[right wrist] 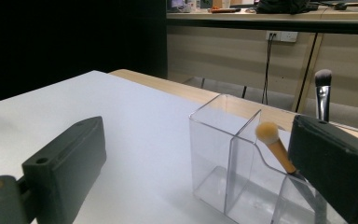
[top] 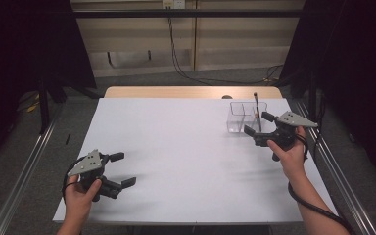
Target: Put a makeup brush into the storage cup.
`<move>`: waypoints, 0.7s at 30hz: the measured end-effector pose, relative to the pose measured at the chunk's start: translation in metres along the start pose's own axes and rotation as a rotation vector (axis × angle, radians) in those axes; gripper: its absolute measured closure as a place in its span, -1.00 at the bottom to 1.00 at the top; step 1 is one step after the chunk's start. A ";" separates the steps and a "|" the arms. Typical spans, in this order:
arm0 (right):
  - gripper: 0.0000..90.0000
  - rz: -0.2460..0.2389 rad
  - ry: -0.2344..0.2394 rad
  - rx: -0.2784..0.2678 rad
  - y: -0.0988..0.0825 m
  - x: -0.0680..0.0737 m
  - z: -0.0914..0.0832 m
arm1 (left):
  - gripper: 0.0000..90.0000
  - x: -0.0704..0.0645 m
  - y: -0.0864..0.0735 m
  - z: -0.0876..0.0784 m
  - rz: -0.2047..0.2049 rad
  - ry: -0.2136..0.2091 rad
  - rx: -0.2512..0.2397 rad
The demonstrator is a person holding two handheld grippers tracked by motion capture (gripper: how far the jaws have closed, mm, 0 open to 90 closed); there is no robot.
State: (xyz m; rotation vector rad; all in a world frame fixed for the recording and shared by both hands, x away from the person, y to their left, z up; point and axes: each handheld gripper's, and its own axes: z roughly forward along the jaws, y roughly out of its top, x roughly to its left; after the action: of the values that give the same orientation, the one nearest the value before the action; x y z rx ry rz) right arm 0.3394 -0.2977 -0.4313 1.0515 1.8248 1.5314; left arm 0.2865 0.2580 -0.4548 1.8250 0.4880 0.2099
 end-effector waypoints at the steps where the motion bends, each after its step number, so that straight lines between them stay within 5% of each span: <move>1: -0.91 -0.003 0.001 0.000 0.000 0.000 0.000 | -0.99 0.000 0.000 0.000 -0.001 0.001 0.000; 21: -0.91 -0.016 0.031 0.003 -0.003 0.008 -0.007 | -0.99 0.000 0.002 0.001 0.002 -0.003 -0.005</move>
State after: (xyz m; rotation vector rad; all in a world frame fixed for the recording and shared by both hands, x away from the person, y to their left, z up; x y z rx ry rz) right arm 0.3285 -0.2950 -0.4315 1.0175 1.8521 1.5440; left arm 0.2875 0.2566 -0.4527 1.8208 0.4830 0.2101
